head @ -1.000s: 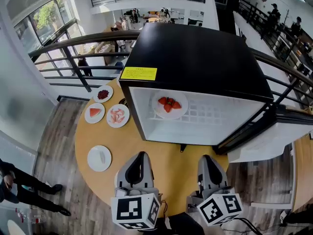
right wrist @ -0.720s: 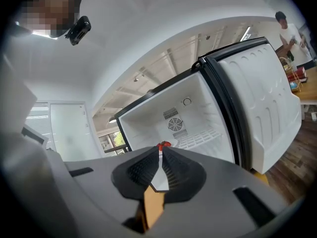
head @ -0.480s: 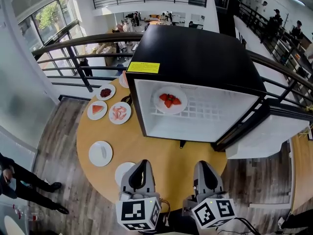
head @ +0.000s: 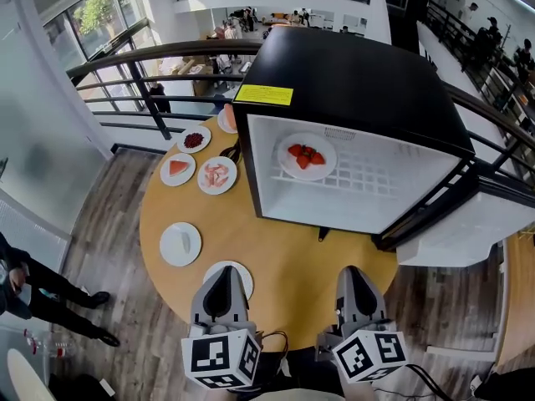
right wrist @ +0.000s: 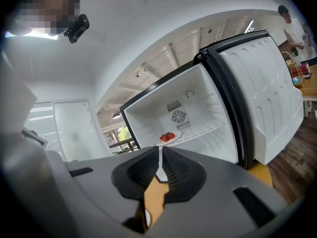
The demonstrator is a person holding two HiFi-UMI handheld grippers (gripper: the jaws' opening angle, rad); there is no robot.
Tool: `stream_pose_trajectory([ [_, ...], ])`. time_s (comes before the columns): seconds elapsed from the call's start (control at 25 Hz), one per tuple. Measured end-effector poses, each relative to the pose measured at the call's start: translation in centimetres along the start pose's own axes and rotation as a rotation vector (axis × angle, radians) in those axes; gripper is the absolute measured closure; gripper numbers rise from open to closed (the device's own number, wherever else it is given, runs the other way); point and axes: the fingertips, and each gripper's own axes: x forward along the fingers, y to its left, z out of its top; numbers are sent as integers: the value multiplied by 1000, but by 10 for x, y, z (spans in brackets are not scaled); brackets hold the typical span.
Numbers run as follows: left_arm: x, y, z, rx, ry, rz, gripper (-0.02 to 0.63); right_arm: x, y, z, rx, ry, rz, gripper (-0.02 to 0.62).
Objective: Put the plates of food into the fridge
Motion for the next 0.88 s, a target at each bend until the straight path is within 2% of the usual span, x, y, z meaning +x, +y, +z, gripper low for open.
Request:
stream_pose_trajectory([
  [0.12, -7, 25, -9, -16, 26, 50, 598, 7, 0, -8, -3, 26, 21, 566],
  [0.28, -26, 64, -31, -102, 80, 127, 598, 12, 4, -23, 2, 88, 65, 566],
  [0.48, -58, 107, -55, -168, 149, 224, 598, 21, 14, -50, 10, 181, 135, 566],
  [0.6, -71, 124, -76, -209, 206, 228, 598, 29, 20, -74, 17, 257, 161, 566],
  [0.72, -74, 139, -104, -237, 298, 211, 598, 34, 25, -107, 11, 345, 181, 566],
  [0.88, -70, 161, -136, -382, 350, 173, 598, 38, 28, -153, 14, 448, 167, 566],
])
